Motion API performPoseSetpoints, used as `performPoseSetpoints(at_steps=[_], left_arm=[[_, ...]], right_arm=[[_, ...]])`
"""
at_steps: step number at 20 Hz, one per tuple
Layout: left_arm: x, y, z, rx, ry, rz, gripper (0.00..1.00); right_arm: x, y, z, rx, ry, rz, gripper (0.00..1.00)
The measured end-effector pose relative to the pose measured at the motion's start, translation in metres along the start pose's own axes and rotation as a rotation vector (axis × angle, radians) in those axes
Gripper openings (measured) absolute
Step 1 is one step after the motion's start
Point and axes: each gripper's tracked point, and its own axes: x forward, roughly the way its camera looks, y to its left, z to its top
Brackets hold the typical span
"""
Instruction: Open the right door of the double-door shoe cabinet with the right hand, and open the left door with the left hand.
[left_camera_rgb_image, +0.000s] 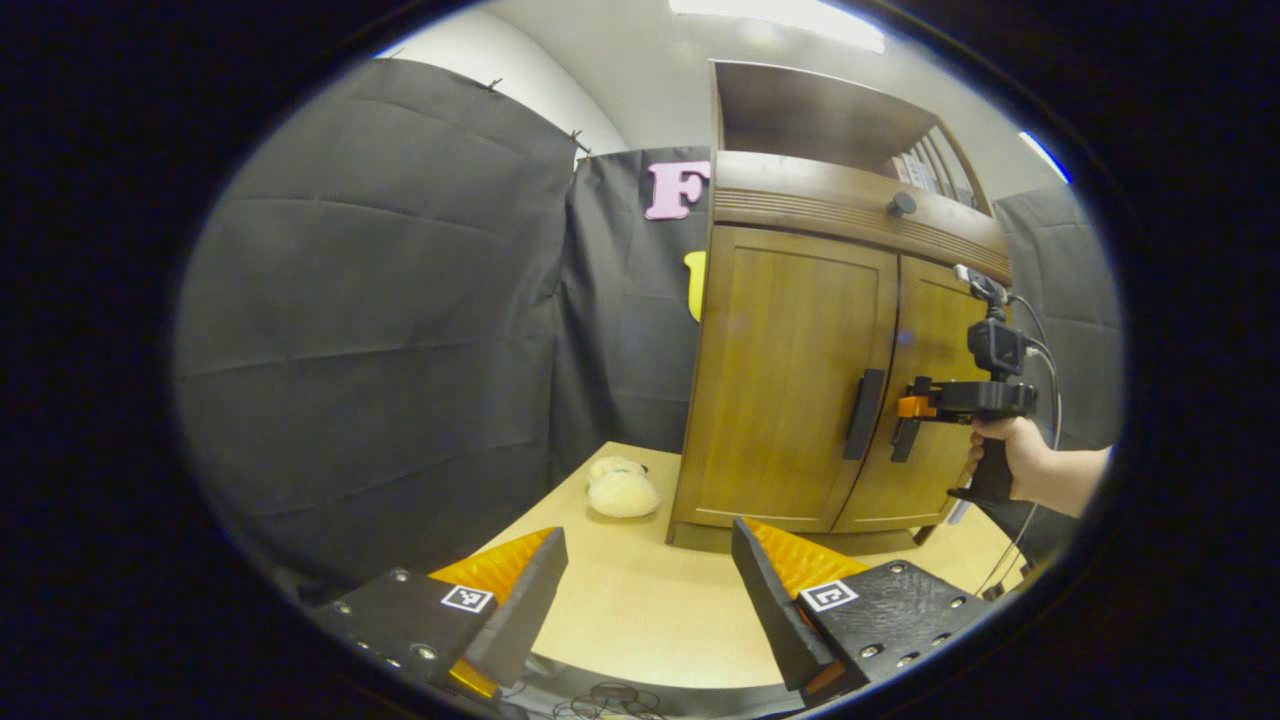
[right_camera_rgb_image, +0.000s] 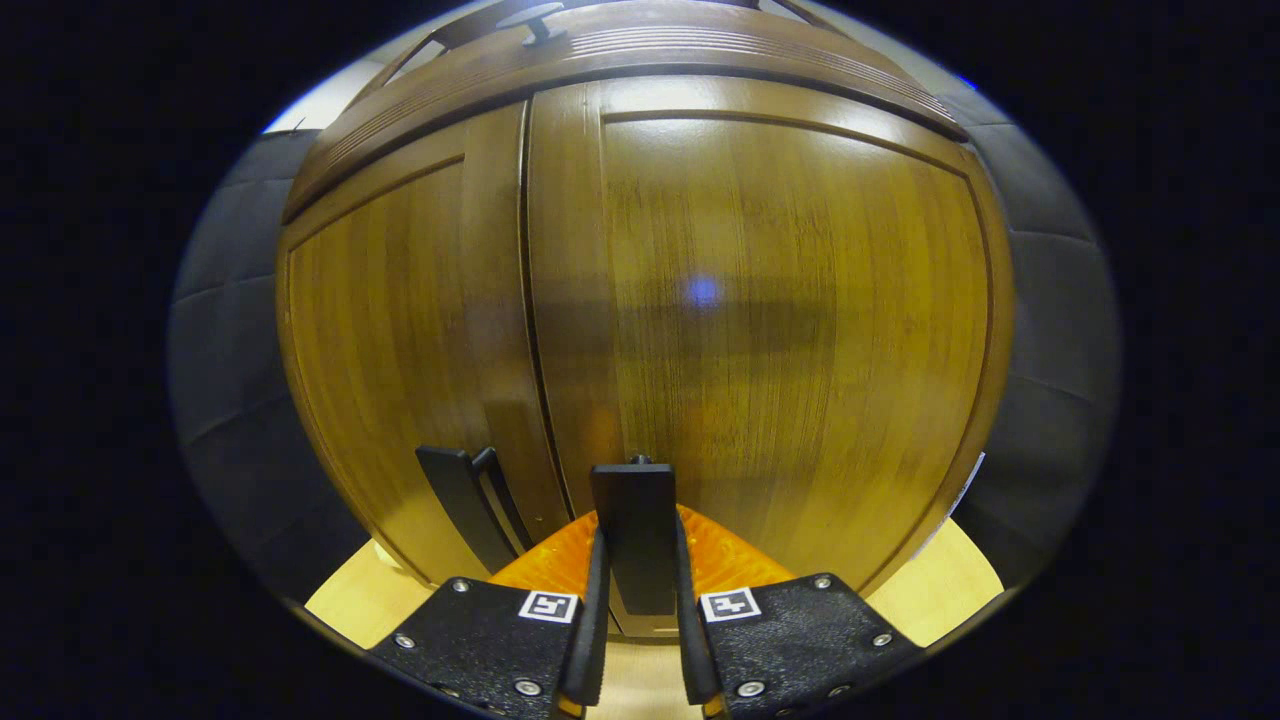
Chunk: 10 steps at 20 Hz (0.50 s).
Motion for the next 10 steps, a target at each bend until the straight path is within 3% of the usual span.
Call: performPoseSetpoints(at_steps=[7,8,10], left_arm=[[0.005,-0.004,0.004,0.019,-0.004,-0.035,1.00],[0.005,-0.006,0.003,0.014,-0.004,-0.041,0.95],[0.005,-0.008,0.003,0.005,0.001,-0.049,0.95]], right_arm=[[-0.025,0.001,-0.009,-0.016,0.005,0.059,0.30],[-0.029,-0.001,-0.009,-0.016,0.007,0.067,0.30],[-0.041,-0.006,-0.006,-0.015,0.013,0.076,0.30]])
